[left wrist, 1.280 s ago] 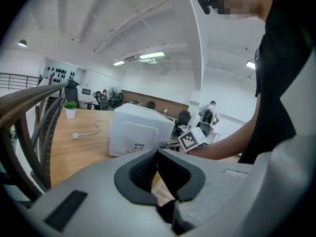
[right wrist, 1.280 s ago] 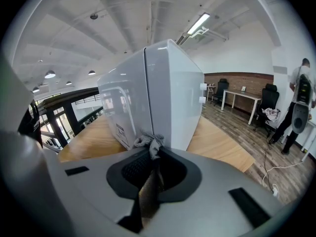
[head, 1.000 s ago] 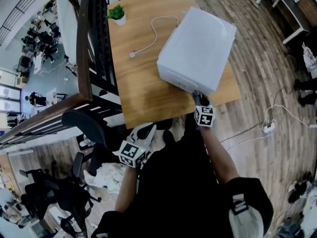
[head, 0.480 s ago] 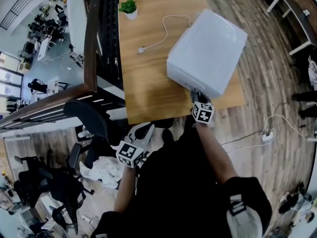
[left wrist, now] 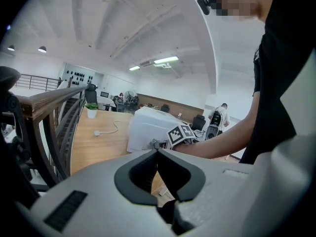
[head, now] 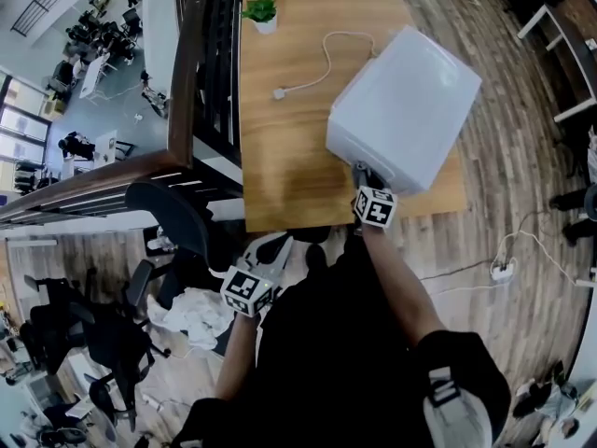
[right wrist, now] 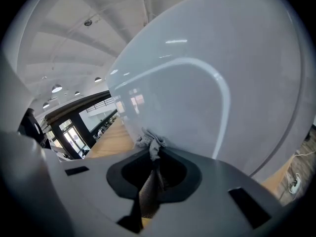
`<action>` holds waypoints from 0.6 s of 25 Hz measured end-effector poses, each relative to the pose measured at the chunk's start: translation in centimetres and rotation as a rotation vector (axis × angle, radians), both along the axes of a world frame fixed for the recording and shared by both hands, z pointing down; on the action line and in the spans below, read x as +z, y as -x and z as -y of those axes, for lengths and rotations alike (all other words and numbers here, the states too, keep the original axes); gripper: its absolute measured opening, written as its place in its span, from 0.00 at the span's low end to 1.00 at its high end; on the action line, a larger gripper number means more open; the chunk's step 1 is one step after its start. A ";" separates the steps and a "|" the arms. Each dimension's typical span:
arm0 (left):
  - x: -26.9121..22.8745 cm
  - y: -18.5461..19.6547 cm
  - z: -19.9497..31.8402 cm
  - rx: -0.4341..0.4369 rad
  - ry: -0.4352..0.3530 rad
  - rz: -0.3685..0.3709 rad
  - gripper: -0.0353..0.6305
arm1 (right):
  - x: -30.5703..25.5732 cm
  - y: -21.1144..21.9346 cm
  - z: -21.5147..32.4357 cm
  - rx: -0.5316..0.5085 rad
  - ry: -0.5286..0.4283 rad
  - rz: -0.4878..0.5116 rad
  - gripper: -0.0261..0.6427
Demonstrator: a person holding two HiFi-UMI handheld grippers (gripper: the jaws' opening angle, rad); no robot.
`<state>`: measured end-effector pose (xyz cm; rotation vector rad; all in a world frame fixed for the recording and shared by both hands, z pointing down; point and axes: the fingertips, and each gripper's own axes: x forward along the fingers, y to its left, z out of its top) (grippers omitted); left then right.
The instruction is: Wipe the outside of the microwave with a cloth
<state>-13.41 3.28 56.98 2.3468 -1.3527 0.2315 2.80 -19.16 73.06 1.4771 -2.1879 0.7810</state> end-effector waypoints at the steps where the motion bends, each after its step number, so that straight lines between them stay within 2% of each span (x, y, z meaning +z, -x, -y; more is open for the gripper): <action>1: -0.1 0.1 0.1 -0.005 -0.002 0.001 0.05 | -0.2 0.3 0.2 -0.003 -0.003 0.000 0.08; 12: 0.3 1.1 0.5 -0.068 0.036 -0.005 0.05 | 0.0 4.1 1.7 -0.068 0.006 0.020 0.08; 15: 0.2 1.7 0.8 -0.088 0.026 -0.006 0.05 | -0.2 5.7 2.2 -0.090 0.008 0.031 0.08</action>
